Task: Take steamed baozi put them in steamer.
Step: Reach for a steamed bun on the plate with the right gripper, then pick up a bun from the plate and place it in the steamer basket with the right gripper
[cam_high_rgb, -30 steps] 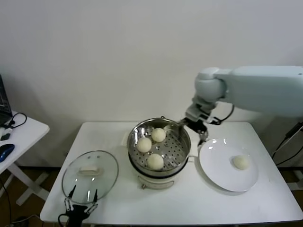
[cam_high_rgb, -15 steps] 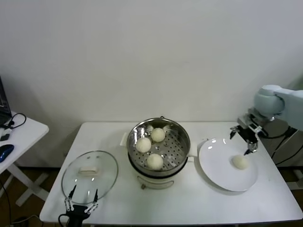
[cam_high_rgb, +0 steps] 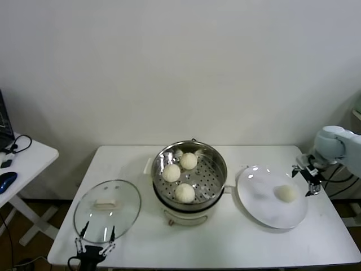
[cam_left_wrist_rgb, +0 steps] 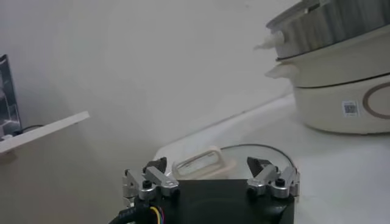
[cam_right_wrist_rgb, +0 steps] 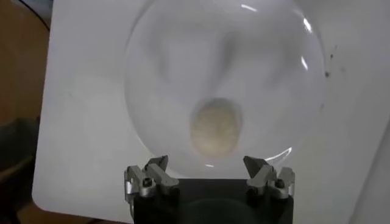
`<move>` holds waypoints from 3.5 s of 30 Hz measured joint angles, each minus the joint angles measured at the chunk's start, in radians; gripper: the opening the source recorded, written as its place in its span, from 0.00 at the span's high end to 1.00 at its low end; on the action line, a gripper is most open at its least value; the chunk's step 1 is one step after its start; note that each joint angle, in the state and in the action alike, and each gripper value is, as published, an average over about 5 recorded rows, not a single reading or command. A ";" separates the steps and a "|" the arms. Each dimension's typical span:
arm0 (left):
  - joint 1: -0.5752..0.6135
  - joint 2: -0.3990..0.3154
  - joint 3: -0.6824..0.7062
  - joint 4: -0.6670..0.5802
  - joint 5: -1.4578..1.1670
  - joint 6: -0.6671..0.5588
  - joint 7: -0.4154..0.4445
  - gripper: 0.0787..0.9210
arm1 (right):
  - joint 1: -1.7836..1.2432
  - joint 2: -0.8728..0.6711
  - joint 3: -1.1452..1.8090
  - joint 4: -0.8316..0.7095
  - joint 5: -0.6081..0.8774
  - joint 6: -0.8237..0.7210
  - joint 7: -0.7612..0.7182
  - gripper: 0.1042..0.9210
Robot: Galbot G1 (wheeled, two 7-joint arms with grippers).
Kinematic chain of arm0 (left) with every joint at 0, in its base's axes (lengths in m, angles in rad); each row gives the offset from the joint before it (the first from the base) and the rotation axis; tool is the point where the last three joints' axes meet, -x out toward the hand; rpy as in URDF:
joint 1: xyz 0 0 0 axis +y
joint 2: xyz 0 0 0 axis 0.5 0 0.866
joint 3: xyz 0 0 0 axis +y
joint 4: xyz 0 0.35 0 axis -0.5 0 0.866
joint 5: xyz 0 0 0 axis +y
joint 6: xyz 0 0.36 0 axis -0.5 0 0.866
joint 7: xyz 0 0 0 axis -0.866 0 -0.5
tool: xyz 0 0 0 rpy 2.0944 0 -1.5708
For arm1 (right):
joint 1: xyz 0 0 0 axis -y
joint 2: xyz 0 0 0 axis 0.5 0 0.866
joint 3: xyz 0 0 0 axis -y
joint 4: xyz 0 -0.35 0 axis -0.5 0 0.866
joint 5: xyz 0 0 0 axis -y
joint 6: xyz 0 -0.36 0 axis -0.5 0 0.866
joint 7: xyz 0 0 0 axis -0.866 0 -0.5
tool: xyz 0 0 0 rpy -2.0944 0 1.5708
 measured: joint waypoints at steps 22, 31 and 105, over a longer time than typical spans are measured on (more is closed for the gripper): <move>0.002 0.001 -0.003 -0.005 -0.004 0.001 0.003 0.12 | -0.321 0.040 0.313 -0.155 -0.028 -0.019 0.081 0.12; 0.004 0.001 -0.002 -0.006 -0.001 0.002 0.003 0.12 | -0.377 0.067 0.376 -0.207 -0.026 0.011 0.095 0.12; 0.011 0.007 -0.013 -0.048 -0.022 0.016 -0.004 0.12 | 0.355 0.504 -0.225 0.310 0.785 -0.452 0.271 0.40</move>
